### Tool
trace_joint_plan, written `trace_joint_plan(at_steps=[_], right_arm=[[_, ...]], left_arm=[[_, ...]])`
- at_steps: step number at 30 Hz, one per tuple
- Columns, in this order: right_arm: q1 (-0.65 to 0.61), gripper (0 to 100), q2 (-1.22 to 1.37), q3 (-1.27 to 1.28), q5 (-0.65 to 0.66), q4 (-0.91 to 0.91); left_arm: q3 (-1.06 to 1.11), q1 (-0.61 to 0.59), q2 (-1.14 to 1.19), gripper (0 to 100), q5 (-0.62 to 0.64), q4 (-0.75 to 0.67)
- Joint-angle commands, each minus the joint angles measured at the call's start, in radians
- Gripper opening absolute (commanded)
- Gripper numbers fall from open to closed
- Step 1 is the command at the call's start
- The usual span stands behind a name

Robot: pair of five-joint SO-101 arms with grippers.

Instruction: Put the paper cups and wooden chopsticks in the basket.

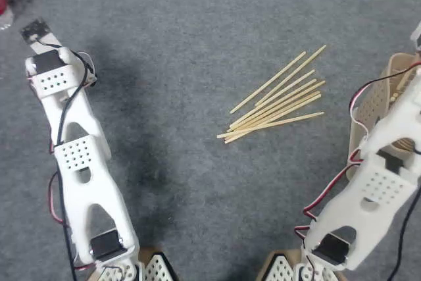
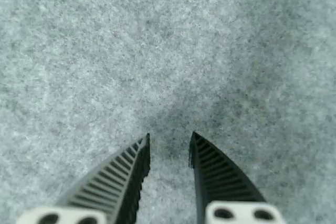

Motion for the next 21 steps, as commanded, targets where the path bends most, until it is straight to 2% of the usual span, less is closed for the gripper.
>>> trace_joint_plan(at_steps=[1,6,9,13,16,19,21], right_arm=[[-0.007,0.8,-0.131,-0.034,0.029,0.041],[-0.004,0.6,-0.252,-0.029,0.032,0.044],[-0.024,0.6,-0.374,0.057,0.035,0.044],[-0.122,0.6,-0.562,0.396,0.109,0.041],[-0.179,0.7,-0.710,0.678,0.114,0.038],[-0.199,0.7,-0.832,0.875,0.112,0.024],[-0.177,0.7,-0.895,0.977,0.109,-0.067]], left_arm=[[-0.035,0.003,-0.021,12,0.000,0.023],[-0.035,0.003,-0.021,12,0.000,0.023],[-0.035,0.003,-0.021,12,0.000,0.023],[-0.035,0.003,-0.021,12,0.000,0.023],[-0.035,0.003,-0.021,12,0.000,0.023],[-0.035,0.003,-0.021,12,0.000,0.023],[-0.035,0.003,-0.021,12,0.000,0.023]])
